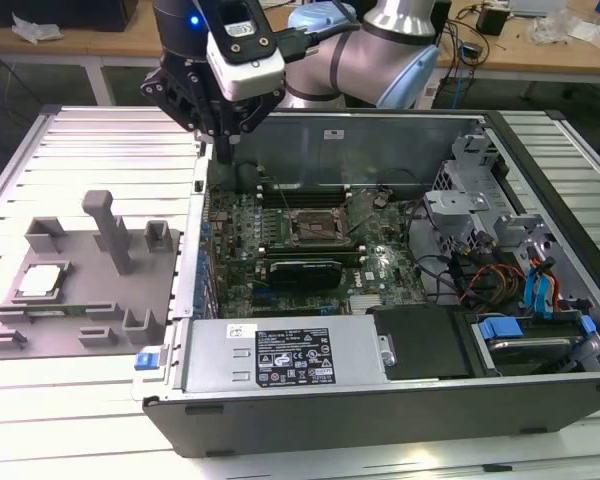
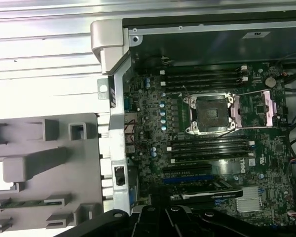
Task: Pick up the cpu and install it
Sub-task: 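Reach for the cpu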
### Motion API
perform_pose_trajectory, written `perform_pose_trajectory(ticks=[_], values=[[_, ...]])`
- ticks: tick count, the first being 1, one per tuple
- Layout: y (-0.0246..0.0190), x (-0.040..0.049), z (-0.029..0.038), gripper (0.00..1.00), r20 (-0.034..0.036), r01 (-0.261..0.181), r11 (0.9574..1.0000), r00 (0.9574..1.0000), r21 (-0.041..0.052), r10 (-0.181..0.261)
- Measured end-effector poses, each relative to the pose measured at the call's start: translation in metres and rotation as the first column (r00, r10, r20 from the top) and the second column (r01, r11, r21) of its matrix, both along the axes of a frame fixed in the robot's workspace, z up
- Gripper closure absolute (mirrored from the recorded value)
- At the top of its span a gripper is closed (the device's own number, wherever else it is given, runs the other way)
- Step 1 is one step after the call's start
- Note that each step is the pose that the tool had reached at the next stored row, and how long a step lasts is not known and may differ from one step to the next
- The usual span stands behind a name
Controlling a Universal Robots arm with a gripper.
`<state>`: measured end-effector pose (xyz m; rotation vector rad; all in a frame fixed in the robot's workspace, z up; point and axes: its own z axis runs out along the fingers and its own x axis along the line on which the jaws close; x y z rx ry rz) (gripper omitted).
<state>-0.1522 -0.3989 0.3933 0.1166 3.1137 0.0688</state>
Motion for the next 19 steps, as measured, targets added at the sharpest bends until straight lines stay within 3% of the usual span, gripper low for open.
perform_pose_trajectory(ticks=[19], values=[[0.0000,-0.0321,0.0000,0.89,0.0000,0.000,1.0000,1.0000,0.0001,0.000]])
